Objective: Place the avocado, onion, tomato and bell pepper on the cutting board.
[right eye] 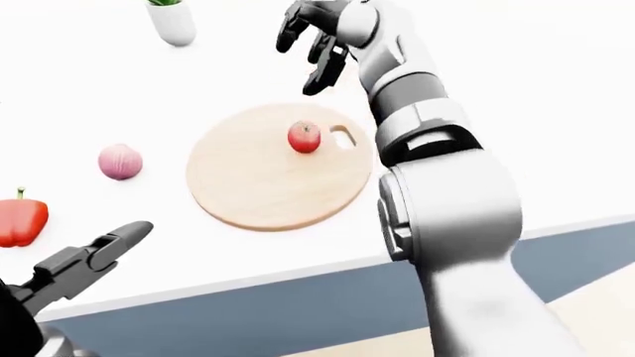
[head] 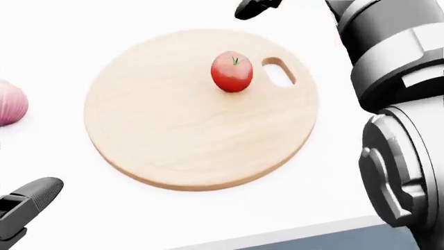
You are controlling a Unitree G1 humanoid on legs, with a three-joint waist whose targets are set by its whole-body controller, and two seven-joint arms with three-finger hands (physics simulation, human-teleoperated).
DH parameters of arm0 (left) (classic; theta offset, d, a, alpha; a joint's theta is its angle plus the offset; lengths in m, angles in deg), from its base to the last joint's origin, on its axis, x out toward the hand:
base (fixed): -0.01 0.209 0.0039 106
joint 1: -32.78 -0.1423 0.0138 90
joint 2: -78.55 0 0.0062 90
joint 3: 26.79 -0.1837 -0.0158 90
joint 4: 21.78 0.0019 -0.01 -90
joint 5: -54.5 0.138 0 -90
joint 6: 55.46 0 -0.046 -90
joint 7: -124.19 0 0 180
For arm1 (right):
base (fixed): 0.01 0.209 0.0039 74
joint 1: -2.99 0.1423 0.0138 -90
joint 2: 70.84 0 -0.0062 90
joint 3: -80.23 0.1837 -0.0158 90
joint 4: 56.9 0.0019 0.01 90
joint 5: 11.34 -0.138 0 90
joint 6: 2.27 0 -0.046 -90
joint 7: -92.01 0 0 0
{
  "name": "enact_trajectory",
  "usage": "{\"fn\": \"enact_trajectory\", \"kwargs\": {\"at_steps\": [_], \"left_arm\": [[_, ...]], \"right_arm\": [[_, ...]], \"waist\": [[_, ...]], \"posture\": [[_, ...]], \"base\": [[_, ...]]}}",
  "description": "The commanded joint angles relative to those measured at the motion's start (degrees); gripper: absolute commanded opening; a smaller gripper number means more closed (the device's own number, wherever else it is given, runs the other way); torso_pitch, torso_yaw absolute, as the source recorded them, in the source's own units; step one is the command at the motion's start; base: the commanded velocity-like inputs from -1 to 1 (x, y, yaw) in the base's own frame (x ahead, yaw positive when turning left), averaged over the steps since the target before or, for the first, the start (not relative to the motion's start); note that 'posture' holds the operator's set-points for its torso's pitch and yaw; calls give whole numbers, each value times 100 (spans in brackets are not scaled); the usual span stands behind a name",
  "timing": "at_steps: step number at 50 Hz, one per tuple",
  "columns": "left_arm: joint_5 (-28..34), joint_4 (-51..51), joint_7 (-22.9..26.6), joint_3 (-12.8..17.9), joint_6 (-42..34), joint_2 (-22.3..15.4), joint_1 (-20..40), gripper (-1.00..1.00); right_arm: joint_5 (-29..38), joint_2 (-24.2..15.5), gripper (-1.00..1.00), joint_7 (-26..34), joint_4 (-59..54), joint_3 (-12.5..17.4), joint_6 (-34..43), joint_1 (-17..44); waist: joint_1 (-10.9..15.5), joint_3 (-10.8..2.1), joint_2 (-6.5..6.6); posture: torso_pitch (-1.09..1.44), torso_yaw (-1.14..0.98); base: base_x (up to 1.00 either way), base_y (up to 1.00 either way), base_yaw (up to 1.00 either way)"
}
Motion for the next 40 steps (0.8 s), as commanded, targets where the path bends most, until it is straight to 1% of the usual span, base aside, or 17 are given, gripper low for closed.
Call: {"fn": "enact_trajectory", "kwargs": {"at_steps": [1, 4, 5, 7, 9, 10, 11, 13, 14, 16, 19, 21, 26, 29, 34, 36, 40], "left_arm": [[12, -162, -52, -12, 42, -2, 43, 100], [12, -154, -72, -25, 52, 0, 14, 100], [19, -157, -78, -36, 59, 2, 2, 100], [19, -162, -86, -38, 63, 2, -9, 100], [38, -134, -117, -36, 74, -2, -22, 100], [40, -141, -124, -41, 80, -1, -28, 100], [55, -143, -130, -42, 84, -1, -29, 100], [73, -130, -145, -60, 95, 3, -38, 100], [83, -132, -151, -64, 98, 3, -37, 100], [96, -125, -160, -78, 102, 7, -43, 100], [92, -145, -129, -95, 89, 15, -34, 100], [89, -149, -109, -103, 80, 16, -22, 100], [72, -152, -81, -93, 57, 9, 0, 100], [81, -140, -82, -96, 54, 8, 10, 100], [77, -131, -74, -102, 45, 6, 17, 100], [100, -111, -104, -101, 56, 3, 1, 100], [120, -95, -132, -117, 70, 2, -15, 100]], "right_arm": [[-53, -231, 18, -14, 319, 54, -47, 540], [-61, -503, 20, 150, 342, 102, 30, 915], [-43, -591, 11, 202, 350, 98, 39, 1008], [22, -724, 13, 244, 362, 68, 30, 1085], [84, -876, 38, 302, 381, 56, 22, 1074], [154, -968, 85, 345, 400, 20, 33, 1021], [239, -1117, 100, 452, 440, -23, 7, 942], [375, -1300, 100, 588, 504, -65, -14, 871], [505, -1460, 100, 648, 551, -125, -56, 807], [642, -1764, 100, 899, 651, -130, -87, 647], [762, -2187, 100, 1203, 787, -44, -65, 359], [826, -2361, 100, 1322, 864, -2, -76, 169], [884, -2573, 100, 1511, 1020, 102, -103, -175], [885, -2668, 100, 1840, 1193, 141, -102, -485], [929, -2774, 100, 2296, 1396, 171, -93, -686], [925, -2813, 100, 2616, 1533, 180, -124, -787], [949, -2882, 100, 3359, 1972, 217, -86, -1223]], "waist": [[-7, -168, -4], [-6, -140, -12], [-5, -131, -16], [-5, -115, -25], [-9, -105, -35], [-12, -104, -41], [-13, -104, -48], [-11, -109, -68], [-6, -115, -78], [-3, -114, -94], [14, -106, -116], [24, -100, -127], [11, -102, -119], [1, -107, -113], [-11, -123, -122], [-15, -123, -122], [-17, -115, -134]], "posture": [[0, 0], [0, 0], [0, 0], [0, 0], [0, 0], [0, 0], [0, 0], [0, 0], [0, 0], [0, 0], [0, 0], [0, 0], [0, 0], [0, 0], [0, 0], [0, 0], [0, 0]], "base": [[0, 0, 0], [0, 0, 0], [0, 0, 0], [0, 0, 0], [0, 0, 0], [0, 0, 0], [0, 0, 0], [0, 0, 0], [0, 0, 0], [0, 0, 0], [0, 0, 0], [0, 0, 0], [0, 0, 0], [0, 0, 0], [0, 0, 0], [0, 0, 0], [0, 0, 0]]}}
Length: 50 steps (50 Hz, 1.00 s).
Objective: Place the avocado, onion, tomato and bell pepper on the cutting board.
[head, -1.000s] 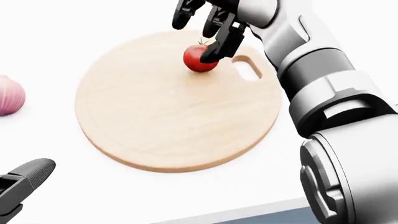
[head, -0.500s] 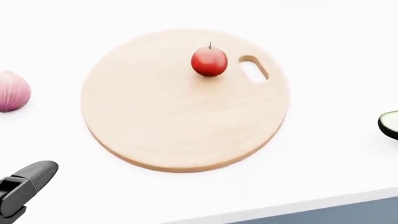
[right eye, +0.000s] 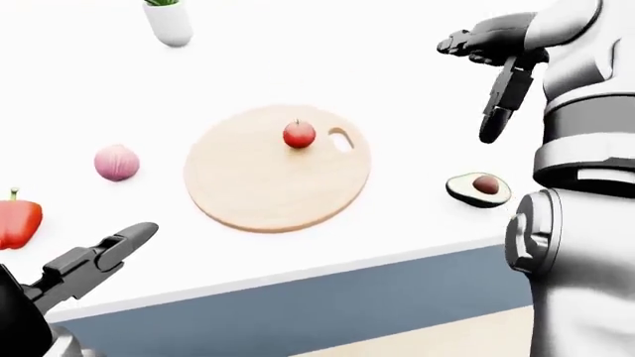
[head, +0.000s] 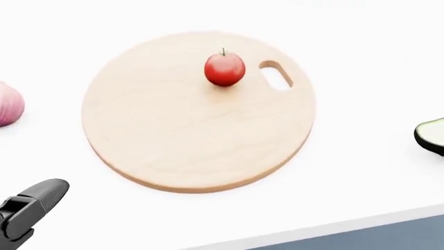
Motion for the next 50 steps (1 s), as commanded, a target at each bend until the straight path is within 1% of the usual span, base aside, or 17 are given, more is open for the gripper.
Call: {"fn": "enact_trajectory", "kwargs": {"at_steps": [1, 5, 10, 13, 15, 20, 21, 26, 30, 34, 36, 38, 40, 45, 50], "left_arm": [[15, -156, -61, -11, 46, -5, 45, 100], [20, -140, -77, -4, 49, -11, 46, 100], [11, -109, -89, -20, 50, -9, 41, 100], [15, -122, -91, -24, 51, -10, 38, 100], [35, -121, -92, -39, 54, -6, 36, 100], [30, -124, -90, -48, 51, -6, 23, 100], [31, -127, -78, -41, 42, -7, 38, 100], [7, -146, -66, -41, 34, -5, 31, 100], [21, -126, -82, -50, 39, -4, 29, 100], [7, -115, -76, -60, 30, -2, 25, 100], [1, -108, -91, -63, 29, -1, 14, 100], [3, -102, -112, -65, 39, -6, -3, 100], [9, -92, -121, -70, 43, -7, -7, 100], [54, -100, -145, -82, 63, -10, -25, 100], [45, -76, -149, -75, 61, -13, -16, 100]], "right_arm": [[-4, -78, 100, 369, 335, 54, -8, 16], [47, -72, 100, 625, 639, 116, -14, -327], [37, -132, 100, 1044, 1280, 240, 24, -736], [-24, -159, 100, 1173, 1847, 380, 100, -1151], [-79, -165, 100, 1344, 2409, 490, 255, -1546], [-172, -232, 100, 1626, 3115, 623, 402, -1976], [-203, -215, 100, 1761, 3348, 654, 487, -2087], [-181, -257, 100, 1888, 3550, 663, 449, -2173], [-246, -309, 100, 2110, 3967, 778, 452, -2512], [-318, -381, 100, 2164, 4304, 913, 454, -2881], [-413, -361, 100, 2298, 4661, 1020, 544, -3205], [-445, -384, 100, 2334, 4847, 1073, 555, -3428], [-466, -406, 100, 2289, 4821, 1092, 564, -3472], [-458, -427, 100, 2078, 4887, 1201, 539, -3915], [-444, -394, 100, 1892, 4881, 1238, 528, -4094]], "waist": [[2, -116, -36], [-2, -132, -54], [4, -143, -55], [8, -139, -50], [12, -137, -57], [8, -149, -73], [6, -149, -73], [-12, -151, -65], [-16, -151, -66], [-17, -156, -78], [-17, -157, -84], [-15, -157, -92], [-20, -160, -94], [-28, -171, -95], [-34, -179, -98]], "posture": [[0, 0], [0, 0], [0, 0], [0, 0], [0, 0], [0, 0], [0, 0], [0, 0], [0, 0], [0, 0], [0, 0], [0, 0], [0, 0], [0, 0], [0, 0]], "base": [[0, 0, 0], [0, 0, 0], [0, 0, 0], [0, 0, 0], [0, 0, 0], [0, 0, 0], [0, 0, 0], [0, 0, 0], [0, 0, 0], [0, 0, 0], [0, 0, 0], [0, 0, 0], [0, 0, 0], [0, 0, 0], [0, 0, 0]]}}
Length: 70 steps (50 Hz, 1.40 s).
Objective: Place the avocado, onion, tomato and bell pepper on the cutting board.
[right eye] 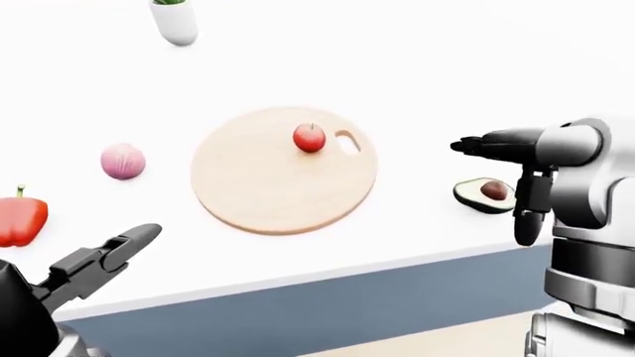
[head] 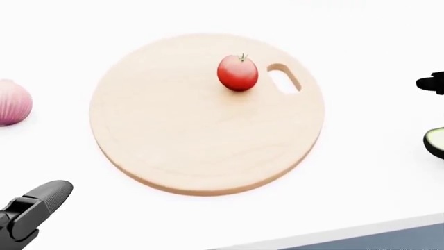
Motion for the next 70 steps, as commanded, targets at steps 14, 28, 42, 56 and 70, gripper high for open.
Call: {"fn": "enact_trajectory", "kwargs": {"at_steps": [14, 28, 42, 56, 70], "left_arm": [[-15, -150, -24, -7, 39, -2, 56, 100], [-19, -134, -42, -19, 45, -2, 40, 100], [7, -112, -61, -35, 50, -5, 33, 100], [-1, -104, -60, -47, 52, -6, 23, 100], [-24, -106, -36, -60, 52, -4, 9, 100]], "right_arm": [[127, -49, 100, -745, -521, -127, -119, 634], [190, 145, 100, -1009, -755, -171, -176, 503], [165, 162, 100, -1105, -738, -117, -153, 253], [321, -53, 100, -1299, -849, -16, -225, -20], [274, -6, -100, -1065, -705, 92, 12, -339]], "waist": [[-4, -122, -39], [16, -140, -46], [19, -143, -51], [24, -138, -72], [47, -132, -120]], "posture": [[0, 0], [0, 0], [0, 0], [0, 0], [0, 0]], "base": [[0, 0, 0], [0, 0, 0], [0, 0, 0], [0, 0, 0], [0, 0, 0]]}}
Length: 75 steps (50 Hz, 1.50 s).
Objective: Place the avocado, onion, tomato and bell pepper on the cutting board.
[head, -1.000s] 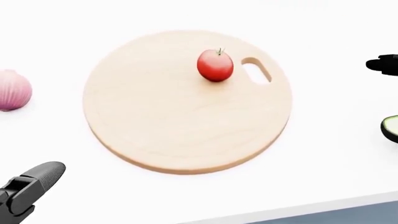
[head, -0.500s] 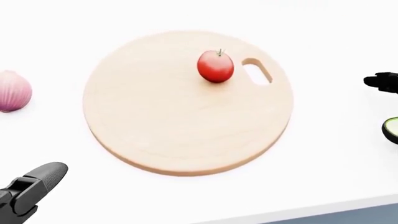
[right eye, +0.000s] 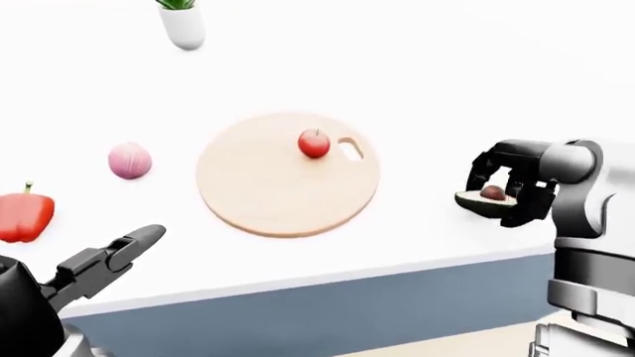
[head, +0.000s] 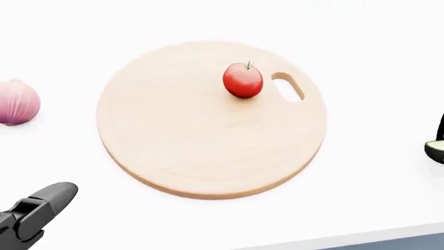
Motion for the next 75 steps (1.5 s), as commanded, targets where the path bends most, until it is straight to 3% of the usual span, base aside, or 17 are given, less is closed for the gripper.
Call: {"fn": "enact_trajectory", "kwargs": {"at_steps": [1, 10, 19, 24, 28, 38, 44, 49, 63, 75], "left_arm": [[13, -152, -51, -12, 45, 0, 42, 100], [33, -134, -69, -1, 51, -9, 48, 100], [32, -132, -63, 3, 50, -9, 56, 100], [16, -147, -52, 7, 45, -7, 56, 100], [-9, -147, -37, 11, 35, -4, 59, 100], [13, -147, -25, 14, 21, -3, 79, 100], [38, -148, -38, 9, 29, -6, 68, 100], [46, -134, -48, 12, 34, -7, 69, 100], [4, -142, -55, 31, 41, -12, 51, 100], [-14, -140, -29, 31, 24, -4, 67, 100]], "right_arm": [[-11, 17, -100, 90, -111, -51, 52, -36], [-59, 38, -100, 58, -27, 6, 30, -189], [-351, -104, -100, -1021, -658, -372, -144, 1764], [-363, -77, -100, -1172, -942, -613, -261, 2737], [-250, 14, -100, -1341, -1389, -772, -435, 3376], [-39, 808, -100, -1824, -2369, -1126, -710, 4426], [-189, 1358, -100, -2073, -2181, -1164, -714, 4385], [-336, 1519, -100, -2536, -2014, -1121, -795, 4219], [-506, 1919, -100, -2292, -805, -1203, -736, 3176], [-421, 2144, -100, -2255, -662, -1251, -854, 2818]], "waist": [[6, -8, 26], [40, -42, -38], [-2, -23, 64], [-3, 27, 165], [-10, 48, 171], [-34, 66, 192], [-15, 77, 225], [5, 68, 227], [6, 51, 219], [-2, 42, 231]], "posture": [[0, 0], [0, 0], [0, 0], [0, 0], [0, 0], [0, 0], [0, 0], [0, 0], [0, 0], [0, 0]], "base": [[0, 0, 0], [0, 0, 0], [0, 0, 0], [0, 0, 0], [0, 0, 0], [0, 0, 0], [0, 0, 0], [0, 0, 0], [0, 0, 0], [0, 0, 0]]}}
